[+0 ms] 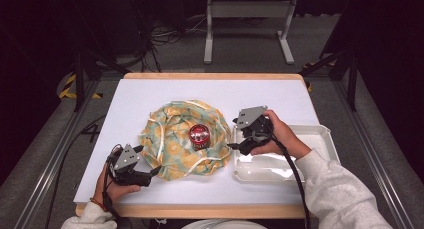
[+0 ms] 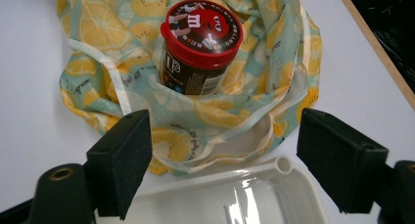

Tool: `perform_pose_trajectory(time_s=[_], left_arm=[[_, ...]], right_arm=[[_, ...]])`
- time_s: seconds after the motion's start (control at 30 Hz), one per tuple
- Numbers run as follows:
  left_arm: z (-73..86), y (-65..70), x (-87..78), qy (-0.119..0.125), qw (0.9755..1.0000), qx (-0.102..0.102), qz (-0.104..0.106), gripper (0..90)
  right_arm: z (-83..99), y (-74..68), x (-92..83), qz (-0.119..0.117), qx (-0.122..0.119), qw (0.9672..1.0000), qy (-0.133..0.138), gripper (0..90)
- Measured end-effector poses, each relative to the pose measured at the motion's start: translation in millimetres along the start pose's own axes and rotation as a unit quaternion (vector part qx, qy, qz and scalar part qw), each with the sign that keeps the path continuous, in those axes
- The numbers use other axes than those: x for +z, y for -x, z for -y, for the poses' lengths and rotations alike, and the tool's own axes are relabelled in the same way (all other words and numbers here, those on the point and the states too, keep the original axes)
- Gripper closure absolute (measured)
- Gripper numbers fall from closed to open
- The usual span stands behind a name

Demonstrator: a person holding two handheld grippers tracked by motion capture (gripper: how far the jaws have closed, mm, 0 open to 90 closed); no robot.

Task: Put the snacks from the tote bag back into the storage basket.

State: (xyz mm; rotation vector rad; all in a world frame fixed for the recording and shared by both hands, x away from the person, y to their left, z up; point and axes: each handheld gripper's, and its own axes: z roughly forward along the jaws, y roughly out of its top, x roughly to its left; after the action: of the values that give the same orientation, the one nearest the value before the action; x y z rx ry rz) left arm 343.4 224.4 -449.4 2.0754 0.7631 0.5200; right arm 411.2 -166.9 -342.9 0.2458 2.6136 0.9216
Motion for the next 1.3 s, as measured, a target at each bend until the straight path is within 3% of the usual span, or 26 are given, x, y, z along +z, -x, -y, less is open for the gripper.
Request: perform_pose_trajectory(time_s=[0.37, 0.53, 1.0, 1.17, 1.3], left_arm=[[-0.2, 0.4, 0.5, -0.002, 1.0, 0.002, 0.001, 7.5], [-0.4, 1.3, 0.2, -0.002, 1.0, 0.003, 0.001, 7.6], [1.3, 1.2, -1.9, 0.0, 1.0, 0.003, -0.003, 7.6], [1.7, 1.2, -2.3, -0.002, 1.0, 0.004, -0.002, 7.6], [1.6, 1.7, -1.9, -0.005, 1.0, 0.004, -0.003, 7.7]], right_arm=[[-17.1, 3.7, 17.5, -0.029, -0.002, 0.9995, -0.011, 20.3], [-26.5, 4.9, 26.3, -0.042, -0.01, 0.9986, -0.03, 18.6], [-55.1, 1.6, 45.9, -0.066, -0.037, 0.9959, -0.05, 19.4], [-64.8, -0.6, 55.4, -0.086, -0.041, 0.9938, -0.058, 18.5], [-70.0, -2.8, 66.0, -0.092, -0.044, 0.9915, -0.081, 16.0]])
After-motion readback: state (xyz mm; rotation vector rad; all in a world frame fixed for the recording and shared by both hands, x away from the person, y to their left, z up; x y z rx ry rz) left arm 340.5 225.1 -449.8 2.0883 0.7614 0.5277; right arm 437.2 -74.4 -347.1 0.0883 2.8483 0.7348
